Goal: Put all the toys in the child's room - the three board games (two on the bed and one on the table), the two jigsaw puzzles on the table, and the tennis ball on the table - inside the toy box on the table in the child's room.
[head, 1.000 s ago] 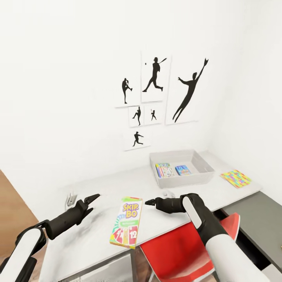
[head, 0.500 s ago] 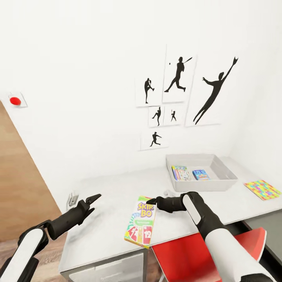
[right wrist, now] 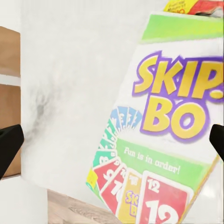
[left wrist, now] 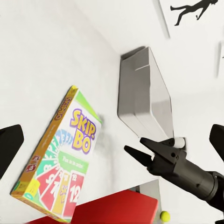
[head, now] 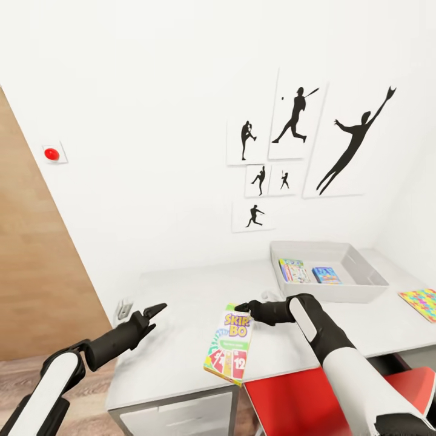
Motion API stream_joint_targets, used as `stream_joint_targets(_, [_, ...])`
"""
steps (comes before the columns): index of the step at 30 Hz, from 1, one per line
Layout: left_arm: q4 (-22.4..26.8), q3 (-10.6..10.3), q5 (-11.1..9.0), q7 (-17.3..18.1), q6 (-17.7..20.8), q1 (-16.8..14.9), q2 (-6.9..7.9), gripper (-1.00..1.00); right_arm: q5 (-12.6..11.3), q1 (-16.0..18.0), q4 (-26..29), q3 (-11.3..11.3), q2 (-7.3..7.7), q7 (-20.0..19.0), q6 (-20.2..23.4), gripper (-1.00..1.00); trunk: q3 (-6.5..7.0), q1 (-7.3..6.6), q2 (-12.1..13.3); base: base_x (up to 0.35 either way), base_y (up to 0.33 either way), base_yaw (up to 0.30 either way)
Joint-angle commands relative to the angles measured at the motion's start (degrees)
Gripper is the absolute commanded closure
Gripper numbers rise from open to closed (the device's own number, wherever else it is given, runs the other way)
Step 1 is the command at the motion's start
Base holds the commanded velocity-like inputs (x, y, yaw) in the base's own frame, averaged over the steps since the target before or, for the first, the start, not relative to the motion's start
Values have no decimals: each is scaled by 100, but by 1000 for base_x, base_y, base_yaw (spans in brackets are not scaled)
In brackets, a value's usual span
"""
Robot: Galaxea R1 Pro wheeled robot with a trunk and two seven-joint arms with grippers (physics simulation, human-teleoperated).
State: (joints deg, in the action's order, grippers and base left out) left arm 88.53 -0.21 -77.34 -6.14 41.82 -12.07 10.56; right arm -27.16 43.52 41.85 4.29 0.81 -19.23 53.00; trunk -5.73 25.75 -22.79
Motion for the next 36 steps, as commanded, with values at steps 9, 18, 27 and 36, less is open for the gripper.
stream_joint_targets(9, [7, -169, 88, -79, 12, -32, -5, -100, 17, 99, -40, -228, 156, 514, -38, -100, -13, 4, -13, 0, 0, 30])
stream_joint_targets(18, [-49, -241, 292, -58, 9, -45, -64, -100, 0, 212, -75, -540, 234, 973, -61, -100, -13, 4, -13, 0, 0, 8])
stream_joint_targets(27, [-92, -270, 357, -21, 9, -46, -192, -100, -6, 263, -105, -651, 341, 1103, -65, -100, -29, 4, -13, 0, 0, 2])
stream_joint_targets(36, [-102, -282, 369, -6, 4, -42, -232, -100, -13, 278, -113, -692, 450, 1131, -60, -100, -90, 4, -13, 0, 0, 0])
